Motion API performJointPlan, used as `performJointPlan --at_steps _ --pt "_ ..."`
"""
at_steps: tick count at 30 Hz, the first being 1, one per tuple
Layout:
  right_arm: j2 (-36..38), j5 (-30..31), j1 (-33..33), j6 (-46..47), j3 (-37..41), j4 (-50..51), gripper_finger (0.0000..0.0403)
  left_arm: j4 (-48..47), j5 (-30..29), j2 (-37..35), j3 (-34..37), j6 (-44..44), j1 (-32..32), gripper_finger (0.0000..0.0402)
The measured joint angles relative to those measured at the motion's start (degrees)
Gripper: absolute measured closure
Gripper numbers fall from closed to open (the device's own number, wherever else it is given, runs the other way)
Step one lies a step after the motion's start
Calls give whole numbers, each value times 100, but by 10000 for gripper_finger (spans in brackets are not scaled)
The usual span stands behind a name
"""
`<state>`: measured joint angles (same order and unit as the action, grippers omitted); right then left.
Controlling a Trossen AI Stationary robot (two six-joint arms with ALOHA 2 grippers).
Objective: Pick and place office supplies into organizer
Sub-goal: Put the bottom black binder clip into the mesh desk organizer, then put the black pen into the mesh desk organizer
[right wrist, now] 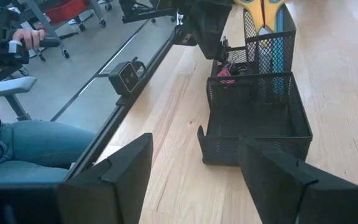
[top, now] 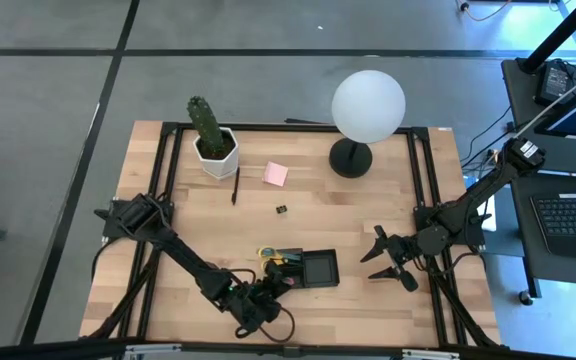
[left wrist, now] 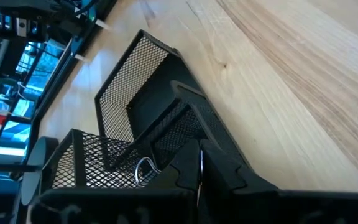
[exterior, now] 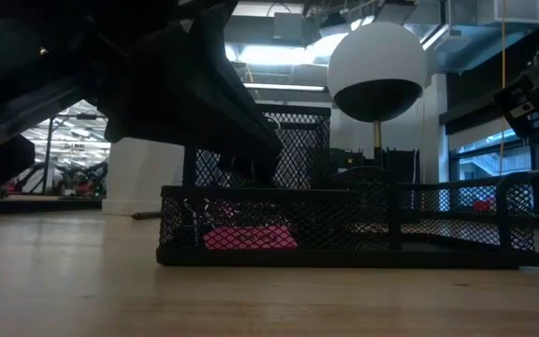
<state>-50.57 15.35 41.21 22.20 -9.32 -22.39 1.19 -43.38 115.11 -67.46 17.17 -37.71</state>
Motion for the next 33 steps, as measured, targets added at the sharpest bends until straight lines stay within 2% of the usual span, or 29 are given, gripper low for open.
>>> performJointPlan --at_steps 18,24,29,33 --pt "0 0 0 4 0 0 167 -85 -44 0 0 -446 0 338" --pt "0 0 0 4 0 0 167 743 -549 -79 0 -607 -80 334" --pt "-2 0 2 24 0 1 167 1335 -775 -438 0 -1213 -165 335" --pt "-2 0 2 24 0 2 167 1406 -1079 -966 -2 -2605 -154 334"
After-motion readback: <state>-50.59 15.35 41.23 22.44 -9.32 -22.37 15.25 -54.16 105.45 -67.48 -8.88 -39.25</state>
